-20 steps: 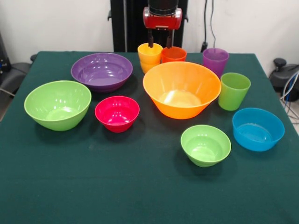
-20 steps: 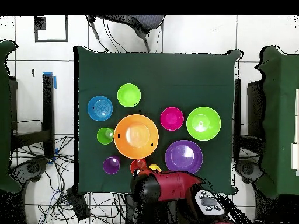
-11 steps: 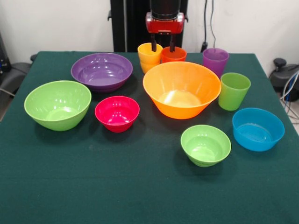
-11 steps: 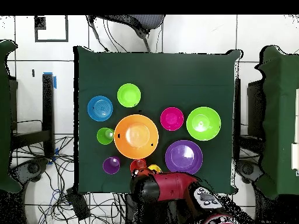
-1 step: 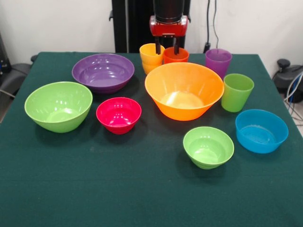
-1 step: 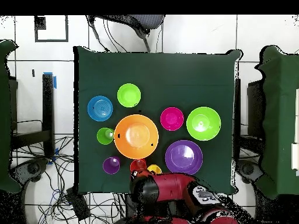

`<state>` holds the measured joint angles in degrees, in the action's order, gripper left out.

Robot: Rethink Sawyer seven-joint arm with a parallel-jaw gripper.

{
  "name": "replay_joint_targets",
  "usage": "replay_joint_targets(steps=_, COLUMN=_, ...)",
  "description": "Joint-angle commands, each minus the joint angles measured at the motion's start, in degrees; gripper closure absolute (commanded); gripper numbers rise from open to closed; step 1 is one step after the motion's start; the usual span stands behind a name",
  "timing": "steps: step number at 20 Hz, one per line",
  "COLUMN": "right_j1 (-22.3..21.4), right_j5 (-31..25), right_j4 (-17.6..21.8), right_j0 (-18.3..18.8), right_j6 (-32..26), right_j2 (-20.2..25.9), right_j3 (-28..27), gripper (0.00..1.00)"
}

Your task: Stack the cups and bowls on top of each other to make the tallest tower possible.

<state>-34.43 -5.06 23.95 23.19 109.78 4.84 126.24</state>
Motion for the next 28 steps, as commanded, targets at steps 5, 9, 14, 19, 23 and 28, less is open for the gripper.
replay_joint_targets(steps=5, right_j1=4.17, right_j5=1.60, right_j4=1.04, right_j0=-3.16, right_j6=5.74, right_j2=-0.79, right_j3=-3.41, gripper=0.00)
replay_joint_targets(steps=9, right_j1=5.20, right_j5=1.84, right_j4=1.26, right_j0=-4.17, right_j6=5.52, right_j2=-1.99, right_j3=-4.29, gripper=0.00)
replay_joint_targets(steps=14, right_j1=5.39, right_j5=1.51, right_j4=1.30, right_j0=-5.73, right_j6=5.18, right_j2=-3.59, right_j3=-5.08, gripper=0.00)
replay_joint_targets(steps=19, right_j1=6.34, right_j5=2.70, right_j4=1.38, right_j0=-6.18, right_j6=5.13, right_j2=-4.28, right_j3=-5.43, gripper=0.00)
replay_joint_targets(steps=23, right_j1=6.57, right_j5=4.08, right_j4=1.33, right_j0=-6.06, right_j6=5.32, right_j2=-4.07, right_j3=-5.55, gripper=0.00)
replay_joint_targets(steps=28, right_j1=6.71, right_j5=5.00, right_j4=1.46, right_j0=-6.18, right_j6=5.26, right_j2=-3.75, right_j3=-5.52, gripper=0.00)
